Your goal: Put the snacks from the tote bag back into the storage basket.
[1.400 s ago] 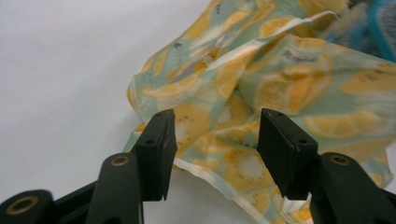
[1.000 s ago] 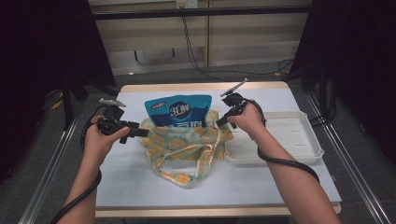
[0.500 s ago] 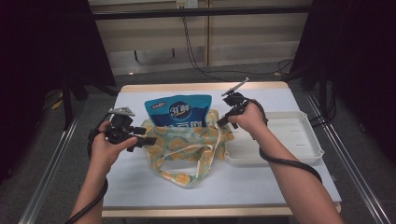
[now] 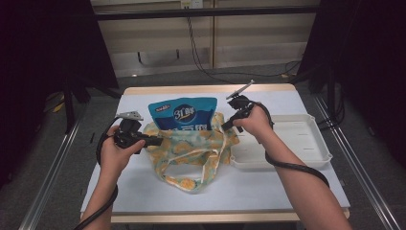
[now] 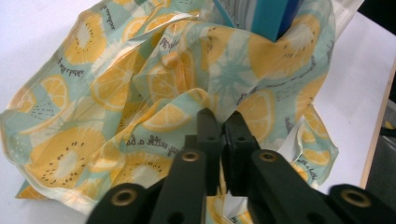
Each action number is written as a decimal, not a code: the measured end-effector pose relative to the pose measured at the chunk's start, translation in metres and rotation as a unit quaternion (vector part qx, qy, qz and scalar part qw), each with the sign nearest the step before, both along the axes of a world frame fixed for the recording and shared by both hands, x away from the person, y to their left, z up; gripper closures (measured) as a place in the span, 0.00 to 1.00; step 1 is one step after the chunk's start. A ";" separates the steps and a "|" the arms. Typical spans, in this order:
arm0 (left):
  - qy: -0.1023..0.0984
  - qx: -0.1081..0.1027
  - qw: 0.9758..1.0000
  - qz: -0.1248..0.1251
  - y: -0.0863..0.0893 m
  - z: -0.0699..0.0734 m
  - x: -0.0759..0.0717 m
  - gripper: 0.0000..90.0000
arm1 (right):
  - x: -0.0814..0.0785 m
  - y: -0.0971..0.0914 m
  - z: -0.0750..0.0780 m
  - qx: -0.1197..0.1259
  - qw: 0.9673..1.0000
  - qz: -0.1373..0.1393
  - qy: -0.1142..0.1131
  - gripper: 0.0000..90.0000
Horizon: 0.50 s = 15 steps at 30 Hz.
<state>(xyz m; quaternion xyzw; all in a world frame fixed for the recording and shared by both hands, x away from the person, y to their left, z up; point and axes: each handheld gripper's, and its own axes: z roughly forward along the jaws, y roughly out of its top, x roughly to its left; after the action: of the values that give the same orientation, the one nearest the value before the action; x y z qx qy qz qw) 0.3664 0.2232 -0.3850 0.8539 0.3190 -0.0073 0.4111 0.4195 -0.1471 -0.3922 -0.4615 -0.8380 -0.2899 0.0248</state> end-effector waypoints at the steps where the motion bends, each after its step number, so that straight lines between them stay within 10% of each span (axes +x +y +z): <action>1: 0.005 -0.003 1.000 0.004 0.002 0.000 -0.001 0.99 | 0.000 0.000 -0.001 -0.001 1.000 0.003 -0.002 0.98; 15: 0.035 -0.010 0.999 0.001 0.010 -0.023 -0.018 1.00 | 0.001 0.001 -0.007 0.002 1.000 -0.001 0.006 1.00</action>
<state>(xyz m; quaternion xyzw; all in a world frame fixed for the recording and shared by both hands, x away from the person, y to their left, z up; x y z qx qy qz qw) 0.3488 0.2332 -0.4081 0.8486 0.3339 -0.0399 0.4085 0.4207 -0.1463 -0.3991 -0.4642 -0.8367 -0.2890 0.0310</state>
